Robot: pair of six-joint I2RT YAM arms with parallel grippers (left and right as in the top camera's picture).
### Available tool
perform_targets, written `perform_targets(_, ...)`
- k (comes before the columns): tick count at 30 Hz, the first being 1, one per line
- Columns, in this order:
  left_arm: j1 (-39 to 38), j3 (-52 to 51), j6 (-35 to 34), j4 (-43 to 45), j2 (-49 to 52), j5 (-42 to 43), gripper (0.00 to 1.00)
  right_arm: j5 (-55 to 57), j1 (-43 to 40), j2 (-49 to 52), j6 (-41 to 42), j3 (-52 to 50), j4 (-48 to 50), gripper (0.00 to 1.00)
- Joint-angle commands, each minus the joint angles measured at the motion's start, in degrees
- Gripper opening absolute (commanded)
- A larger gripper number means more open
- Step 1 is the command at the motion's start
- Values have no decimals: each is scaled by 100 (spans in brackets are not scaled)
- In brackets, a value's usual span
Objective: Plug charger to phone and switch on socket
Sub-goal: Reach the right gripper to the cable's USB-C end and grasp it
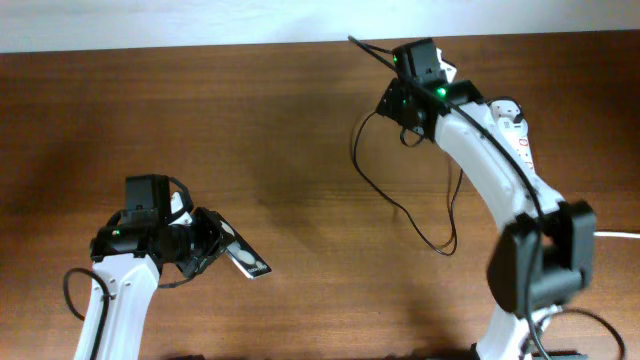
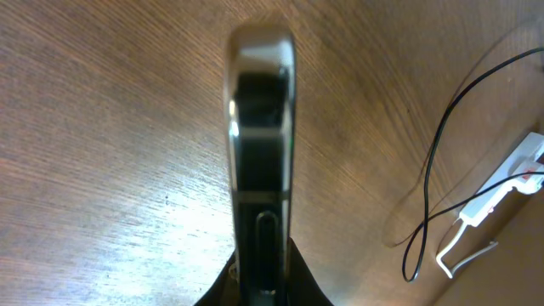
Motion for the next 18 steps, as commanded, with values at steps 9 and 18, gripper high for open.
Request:
perform_targets(9,9,26,107,-20,-13,68,0,-579,-310,1742,1300,391,1467,73)
perform_targets(18,9,26,107,-22,-13,68,0,-1049,-313,2015,1095,391,1829,25)
